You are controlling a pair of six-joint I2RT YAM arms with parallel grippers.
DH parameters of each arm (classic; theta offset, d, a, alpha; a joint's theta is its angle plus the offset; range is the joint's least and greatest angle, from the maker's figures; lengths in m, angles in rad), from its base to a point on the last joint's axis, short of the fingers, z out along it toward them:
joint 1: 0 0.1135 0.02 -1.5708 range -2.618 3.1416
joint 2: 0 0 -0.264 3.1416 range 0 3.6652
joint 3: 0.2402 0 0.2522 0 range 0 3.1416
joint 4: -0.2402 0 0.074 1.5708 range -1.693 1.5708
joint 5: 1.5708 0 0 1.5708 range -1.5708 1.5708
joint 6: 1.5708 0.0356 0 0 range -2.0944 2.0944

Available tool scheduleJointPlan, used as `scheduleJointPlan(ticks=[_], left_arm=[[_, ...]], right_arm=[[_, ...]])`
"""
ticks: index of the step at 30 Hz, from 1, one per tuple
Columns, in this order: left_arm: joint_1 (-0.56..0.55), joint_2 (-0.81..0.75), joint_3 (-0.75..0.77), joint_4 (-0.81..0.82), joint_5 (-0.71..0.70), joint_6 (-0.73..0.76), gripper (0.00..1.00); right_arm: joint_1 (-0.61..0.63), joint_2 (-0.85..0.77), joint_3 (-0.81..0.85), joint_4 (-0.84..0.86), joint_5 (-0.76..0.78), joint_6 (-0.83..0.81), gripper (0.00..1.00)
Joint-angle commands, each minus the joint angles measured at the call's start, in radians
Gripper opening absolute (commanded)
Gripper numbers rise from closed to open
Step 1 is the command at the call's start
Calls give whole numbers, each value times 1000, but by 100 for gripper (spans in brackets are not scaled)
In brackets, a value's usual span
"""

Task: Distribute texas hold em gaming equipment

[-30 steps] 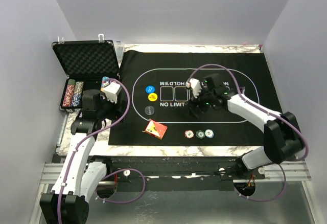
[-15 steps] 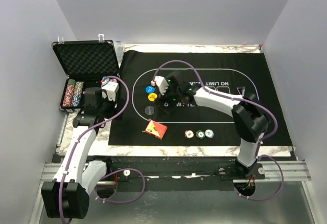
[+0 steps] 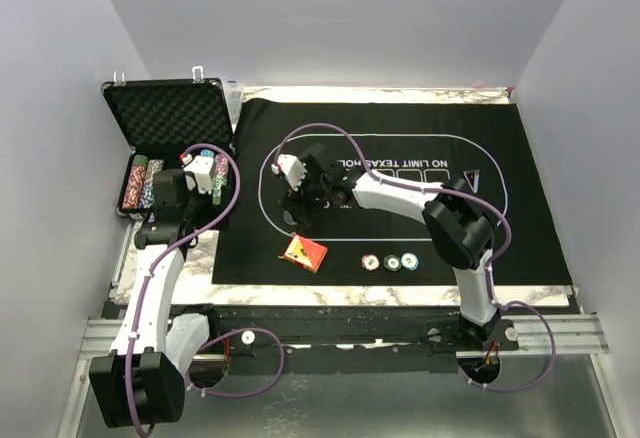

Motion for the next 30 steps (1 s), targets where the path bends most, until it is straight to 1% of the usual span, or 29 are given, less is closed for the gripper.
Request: scheduleJointPlan(ticks=[1,6,9,19,24,26,30], left_arm=[[13,-2,26,-1,14,-10,98],[18,-2,26,-2,20,-10,99],[19,-2,25,-2,21,-9,98],[24,2,24,-1,26,-7,98],[24,5,23,1,27,-7,98],[24,4,21,1,27,-6,98],[24,5,22,1,27,-6,98]], right_arm=[[22,62,61,19,30,11,82],[34,97,94,30,42,13,78],[40,123,113,25,43,13,77],[42,166,109,27,40,14,73],[42,162,95,18,30,11,63],[42,166,96,2,15,10,63],[43,172,95,-17,8,5,68]])
